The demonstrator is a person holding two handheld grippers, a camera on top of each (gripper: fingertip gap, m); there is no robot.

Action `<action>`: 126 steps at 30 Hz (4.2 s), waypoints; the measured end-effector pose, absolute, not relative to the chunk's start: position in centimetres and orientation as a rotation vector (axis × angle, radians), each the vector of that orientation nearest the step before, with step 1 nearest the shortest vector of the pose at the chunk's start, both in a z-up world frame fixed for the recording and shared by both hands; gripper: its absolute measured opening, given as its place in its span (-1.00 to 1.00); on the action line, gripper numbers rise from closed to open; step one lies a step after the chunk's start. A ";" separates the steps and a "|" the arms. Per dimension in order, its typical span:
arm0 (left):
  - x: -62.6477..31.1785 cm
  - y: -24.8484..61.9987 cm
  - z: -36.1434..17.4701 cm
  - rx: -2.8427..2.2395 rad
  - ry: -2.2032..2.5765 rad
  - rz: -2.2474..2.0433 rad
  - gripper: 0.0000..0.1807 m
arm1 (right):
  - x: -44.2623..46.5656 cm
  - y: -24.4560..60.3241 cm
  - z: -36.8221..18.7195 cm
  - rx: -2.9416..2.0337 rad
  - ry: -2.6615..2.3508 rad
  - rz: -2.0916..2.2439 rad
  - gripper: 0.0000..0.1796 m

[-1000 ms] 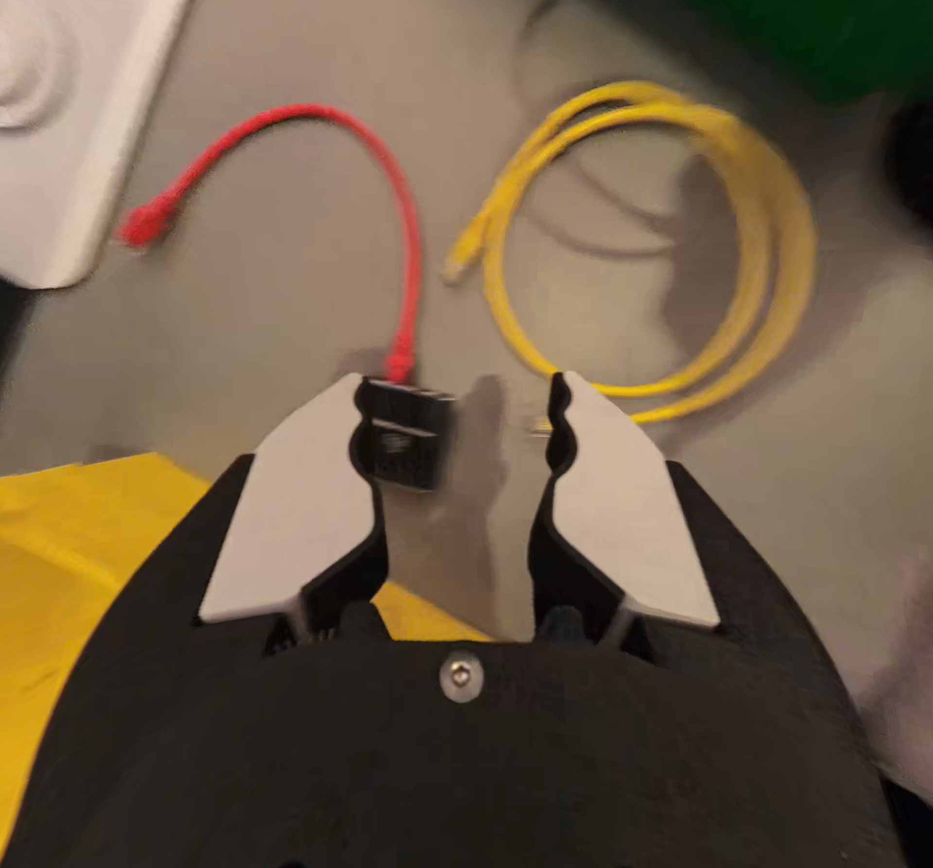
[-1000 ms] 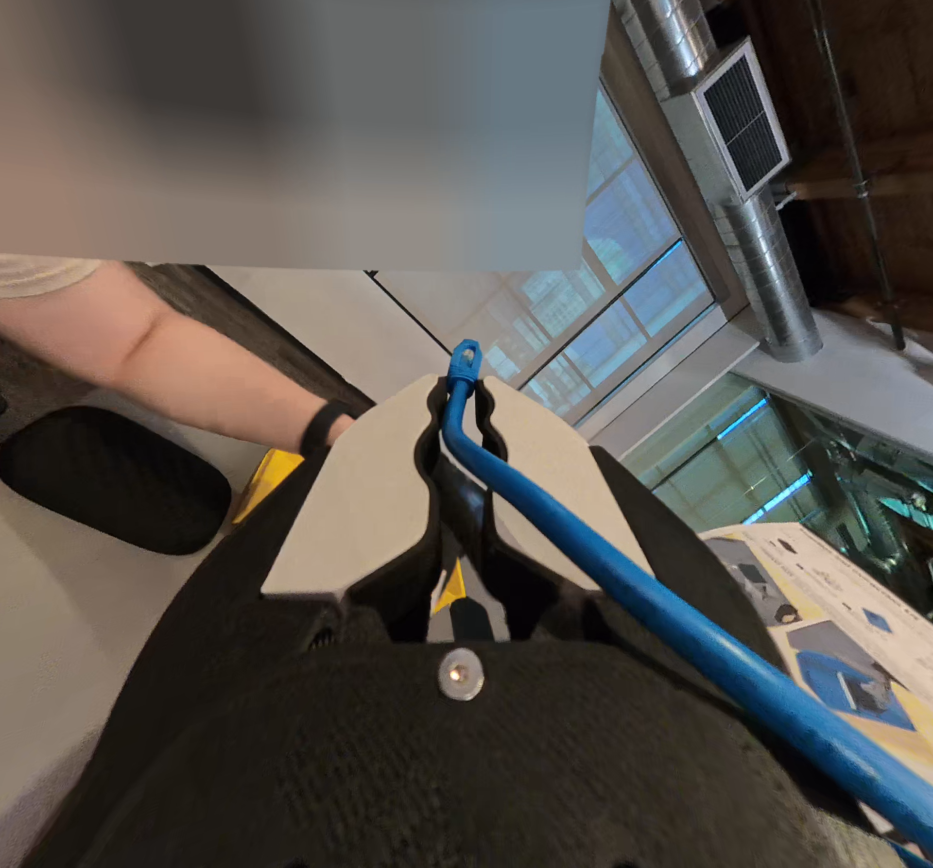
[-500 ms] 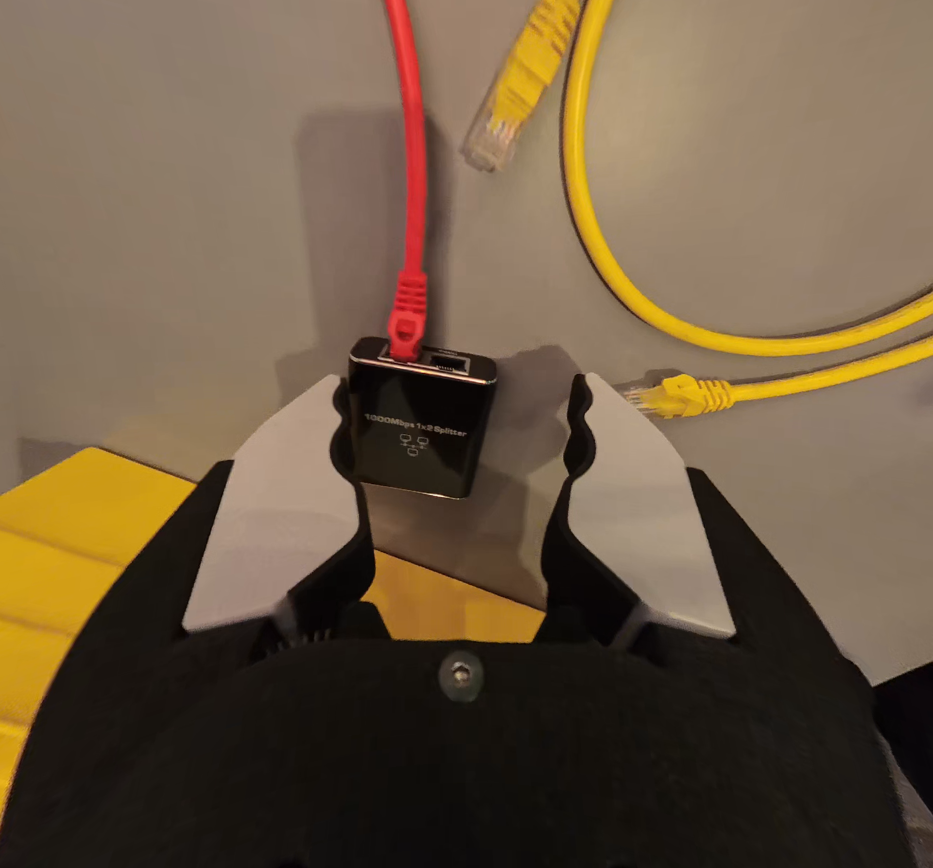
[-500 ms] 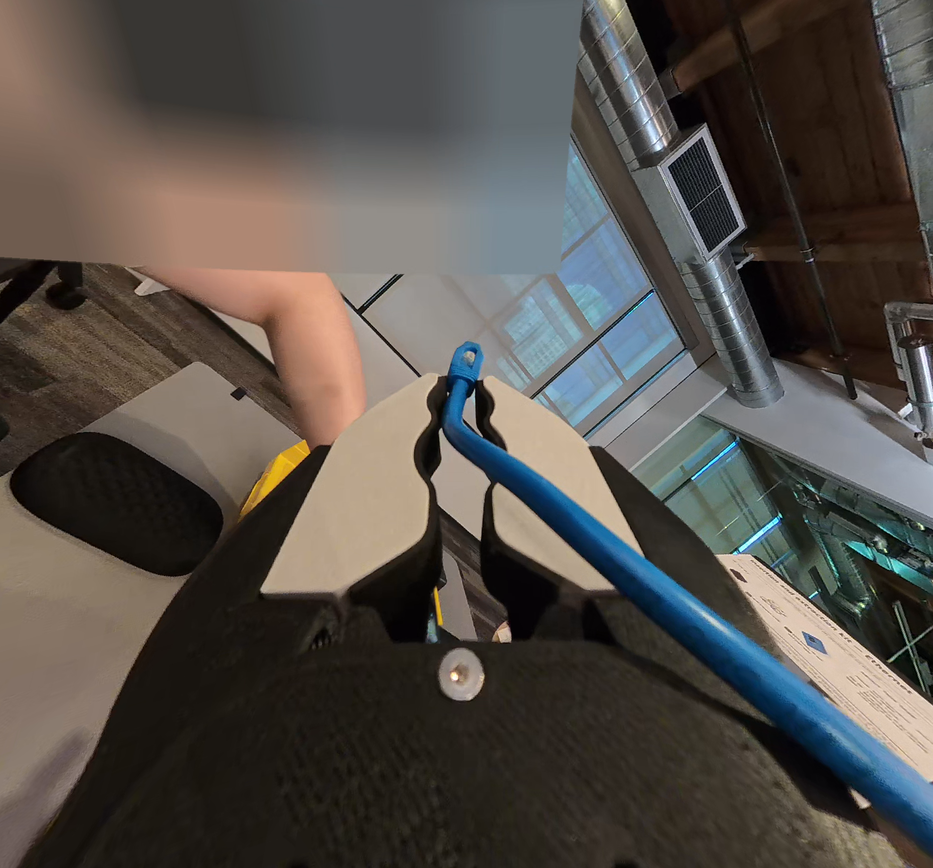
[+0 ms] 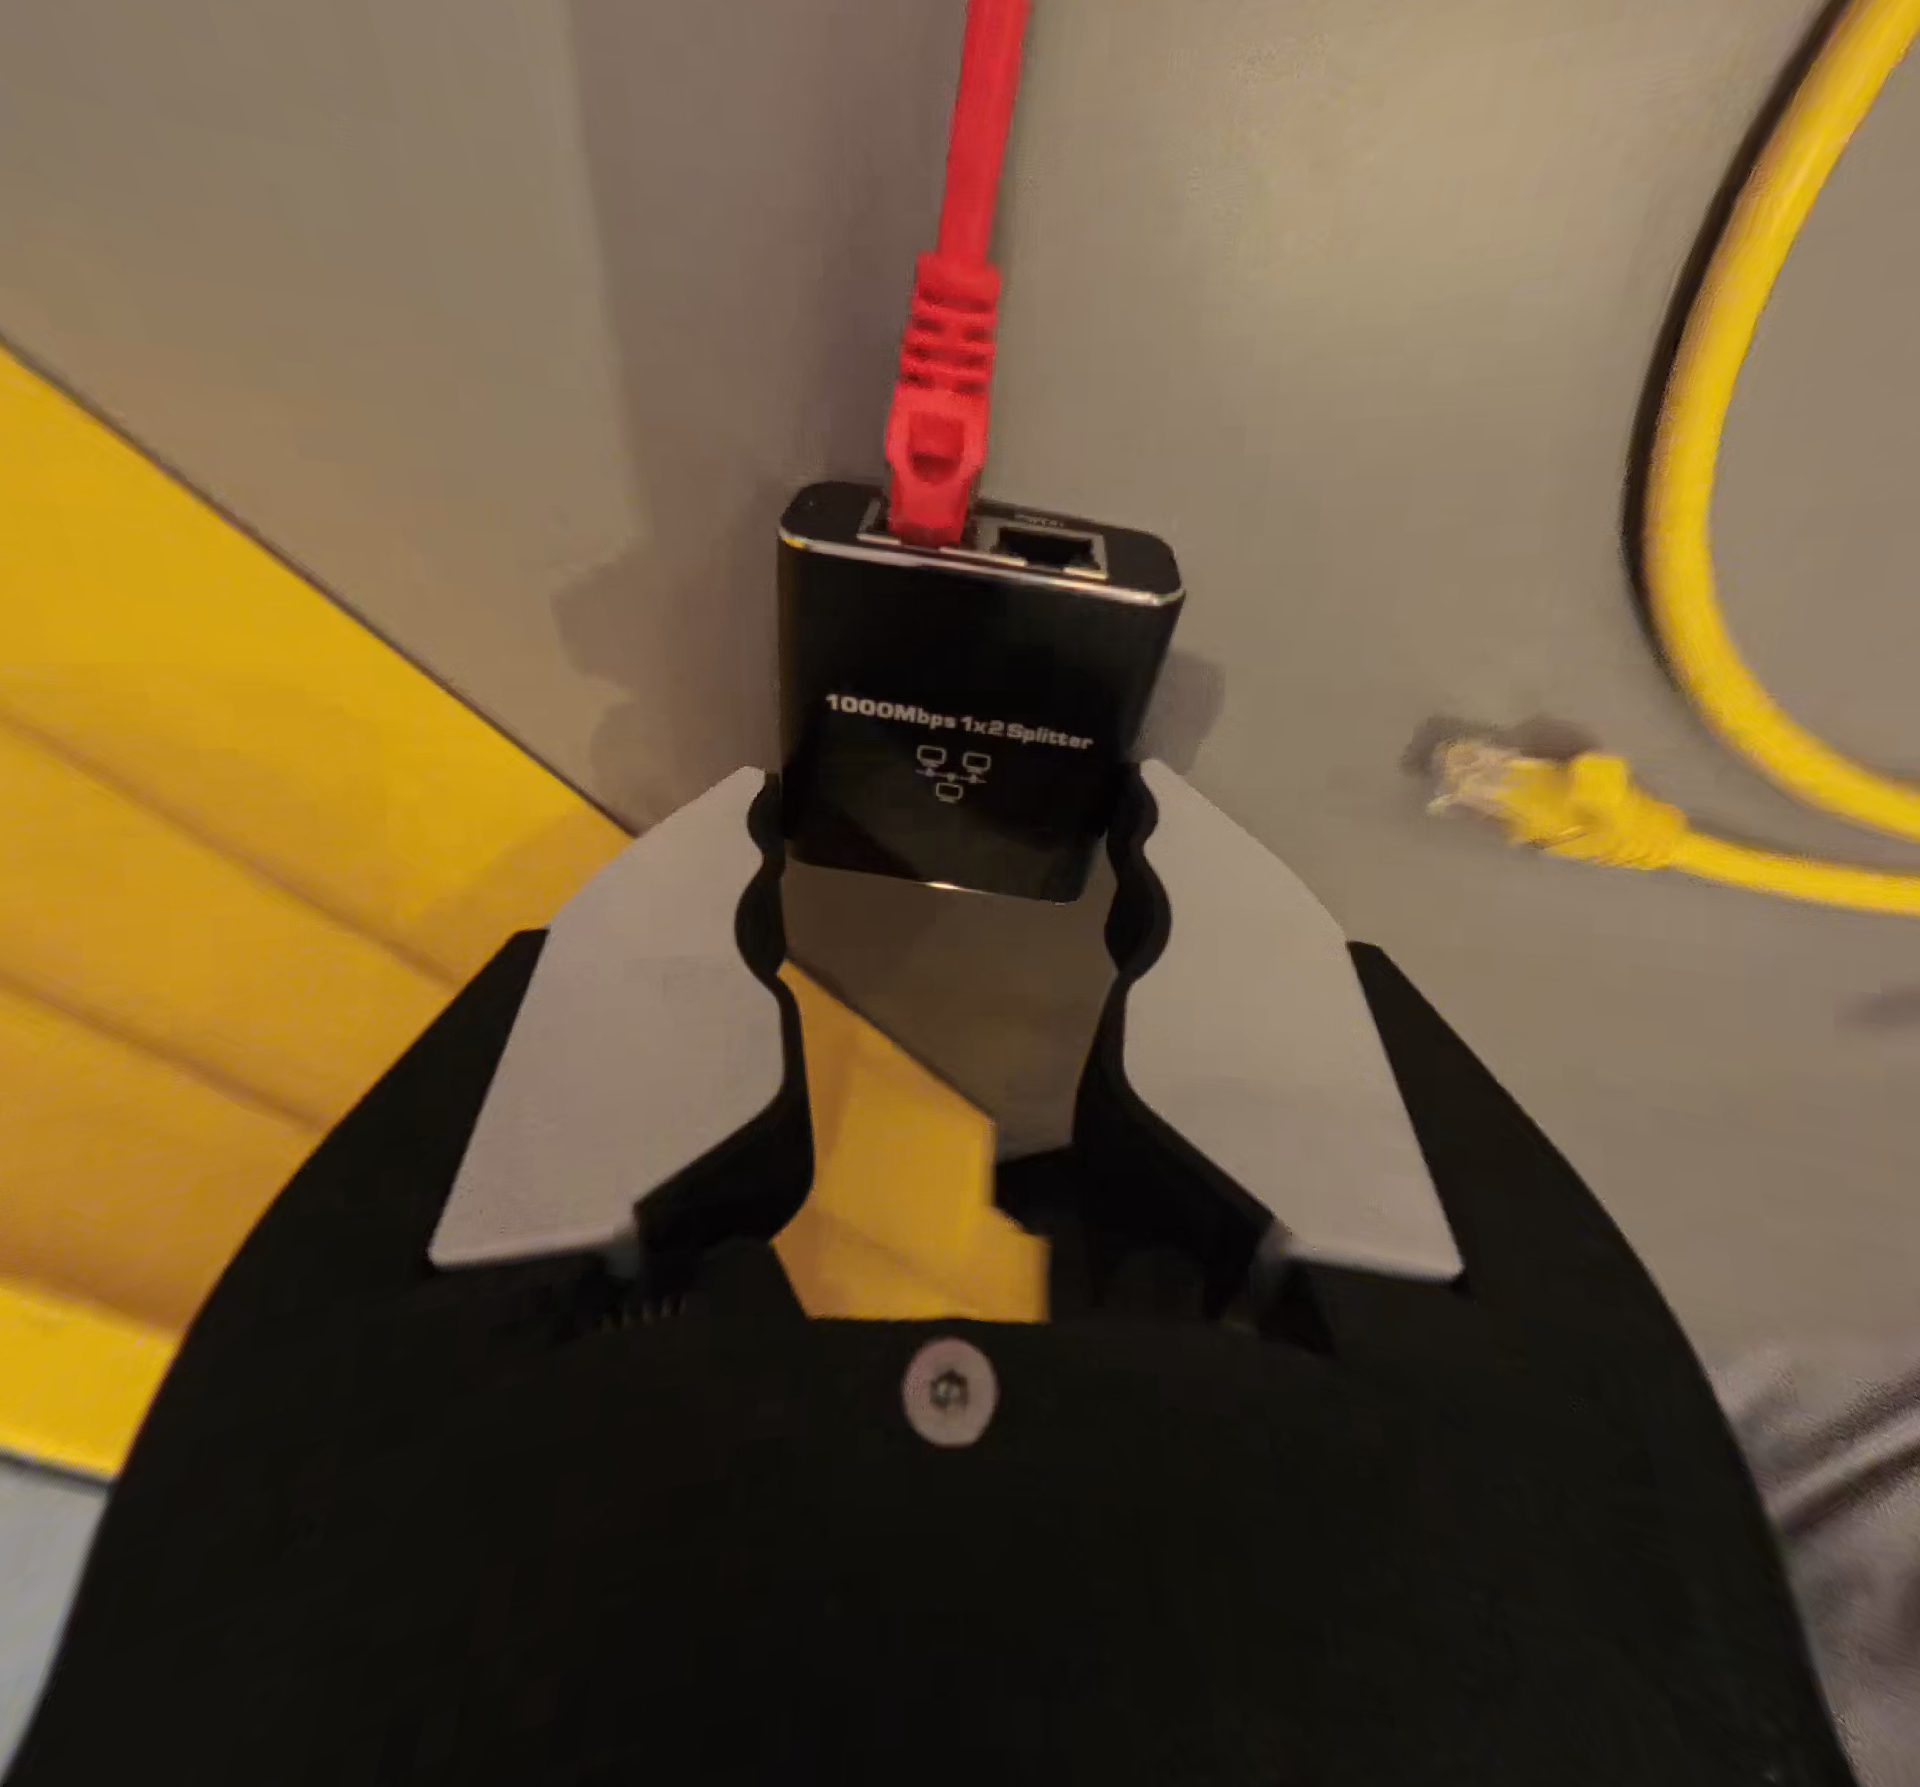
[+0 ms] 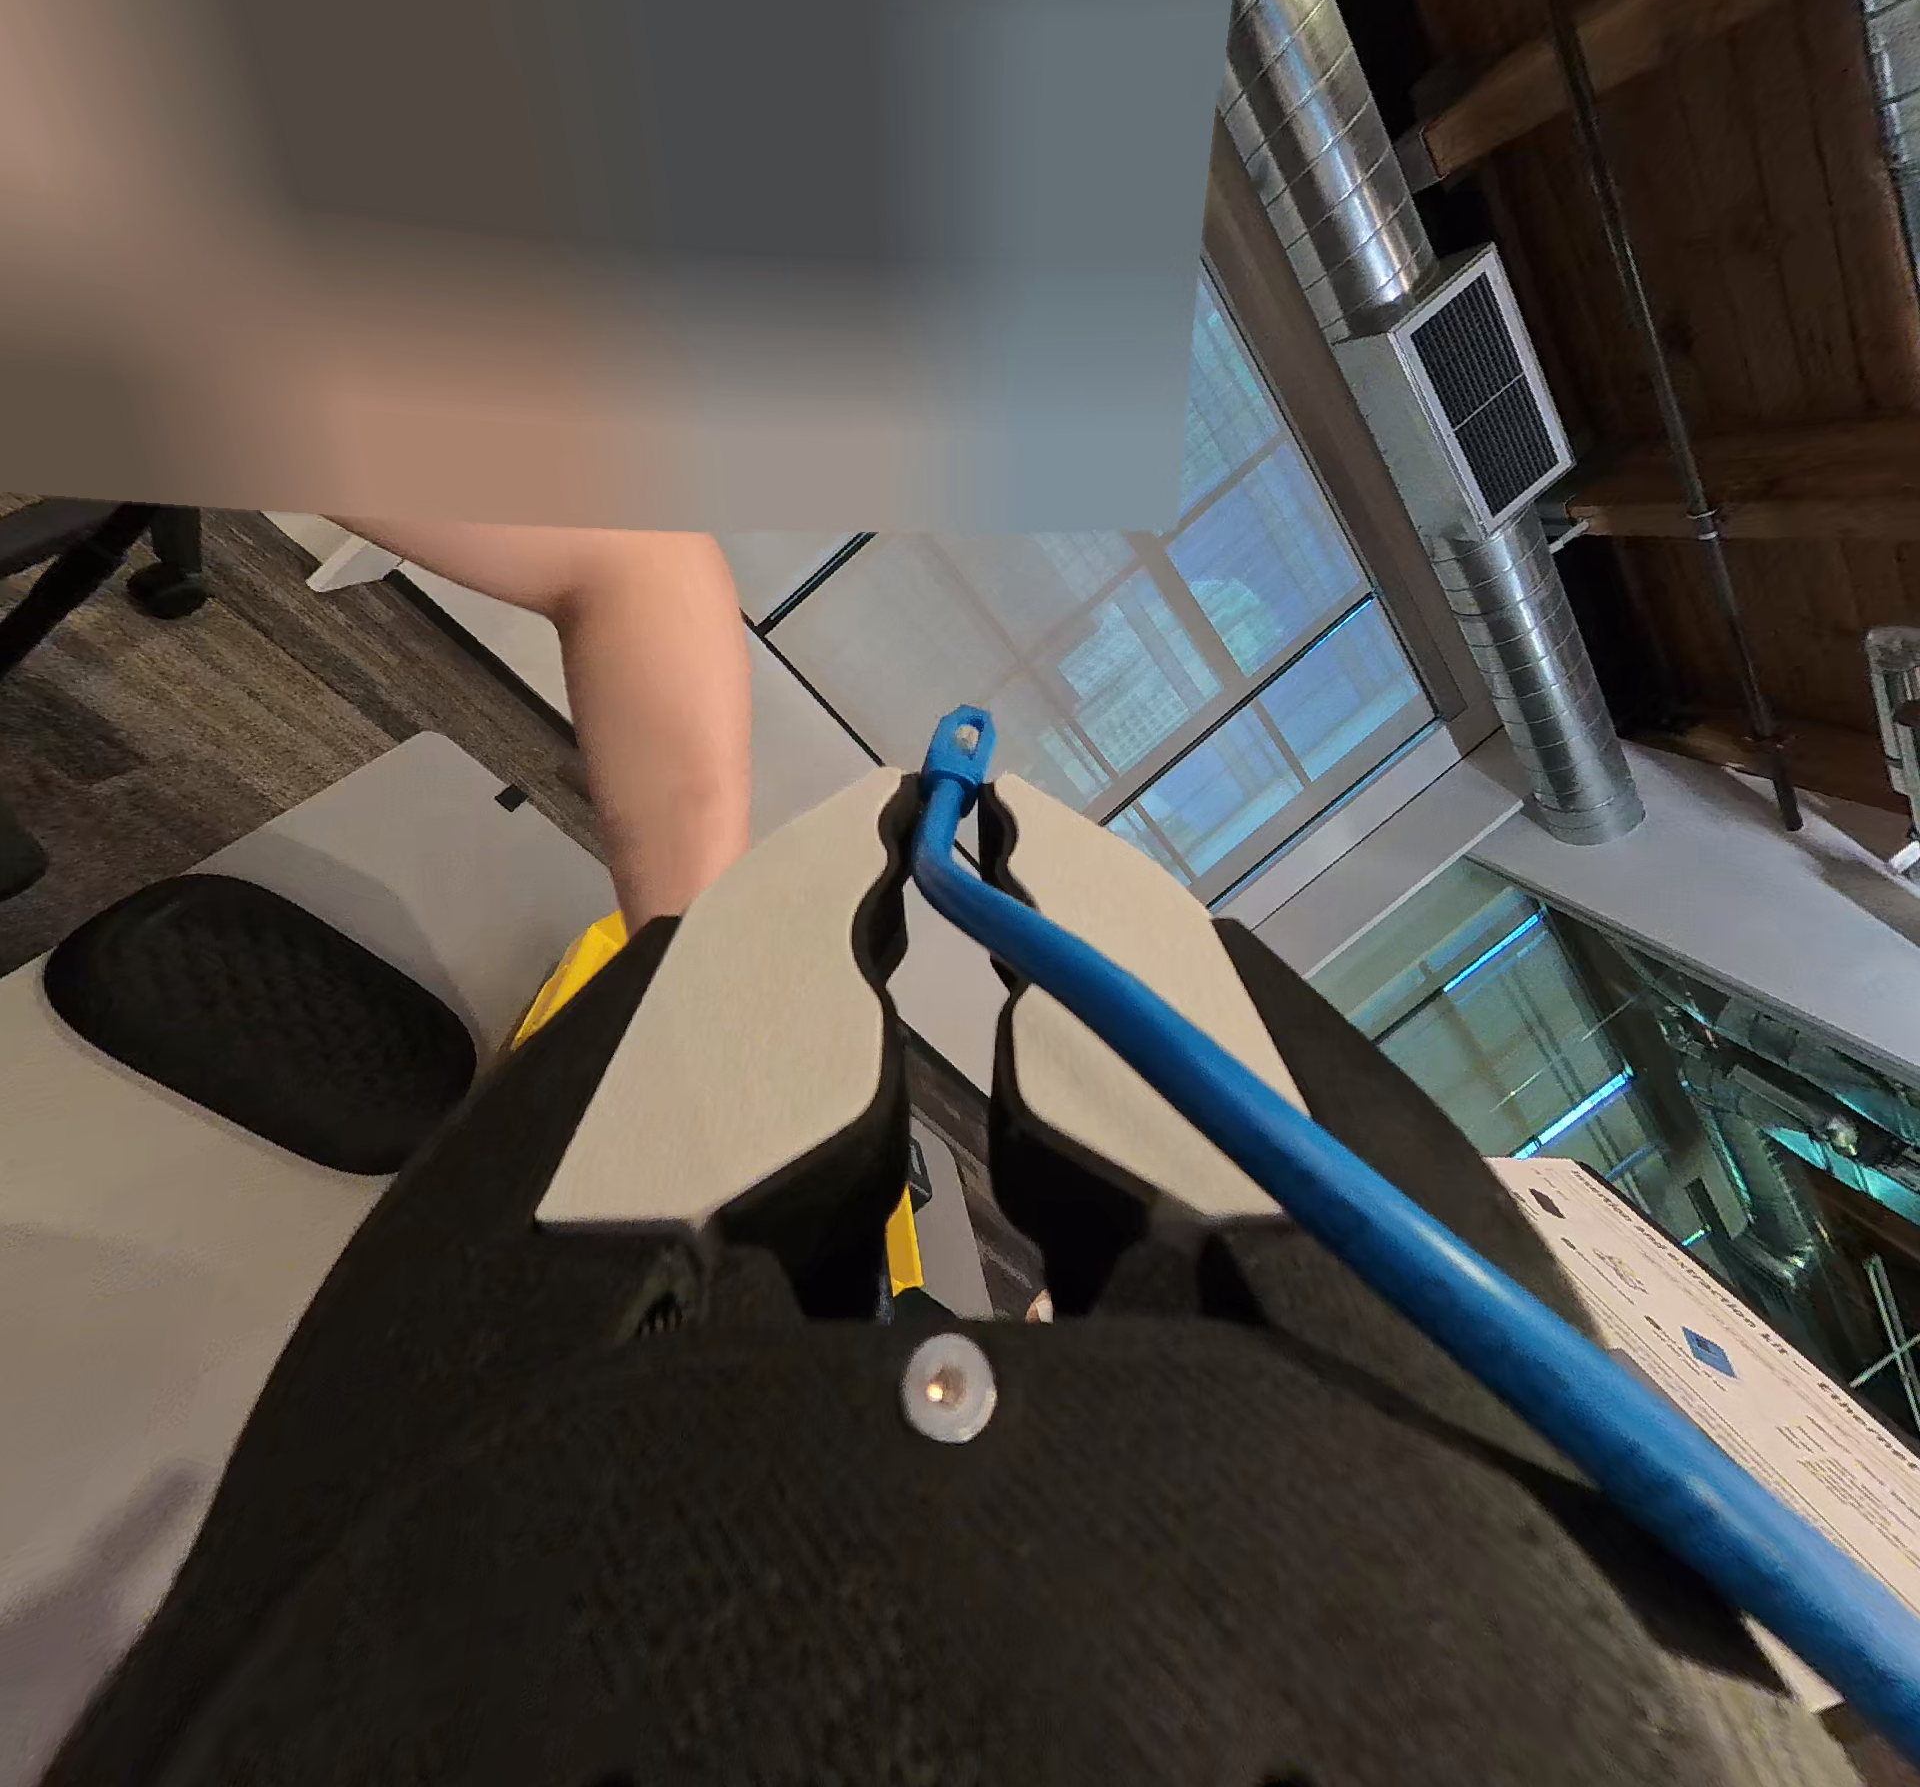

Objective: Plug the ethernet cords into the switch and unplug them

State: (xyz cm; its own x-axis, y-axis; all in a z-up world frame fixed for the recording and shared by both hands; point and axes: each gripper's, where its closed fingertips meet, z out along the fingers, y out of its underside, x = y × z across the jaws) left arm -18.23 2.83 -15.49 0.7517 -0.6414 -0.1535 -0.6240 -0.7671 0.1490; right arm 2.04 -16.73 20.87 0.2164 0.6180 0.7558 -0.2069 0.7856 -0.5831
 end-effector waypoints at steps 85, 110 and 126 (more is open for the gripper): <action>-9.7 1.5 -15.2 2.384 -2.217 0.144 -0.27 | 2.4 -12.0 19.5 -0.563 -1.194 0.533 -0.88; -7.9 3.9 6.2 3.142 -1.421 1.948 -0.27 | -5.5 -2.0 11.9 -1.034 -1.254 0.242 -0.88; -7.9 4.0 5.4 3.113 -1.487 1.955 -0.27 | -7.4 -0.2 9.4 -1.009 -1.343 -0.186 -0.88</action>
State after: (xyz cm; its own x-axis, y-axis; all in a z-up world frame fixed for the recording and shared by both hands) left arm -7.91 4.00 5.42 0.3557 -0.8562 0.3747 -0.1329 -0.4432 -0.8865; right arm -7.36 -0.20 9.41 0.2802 0.4219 0.8623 0.6399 0.5875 -0.4954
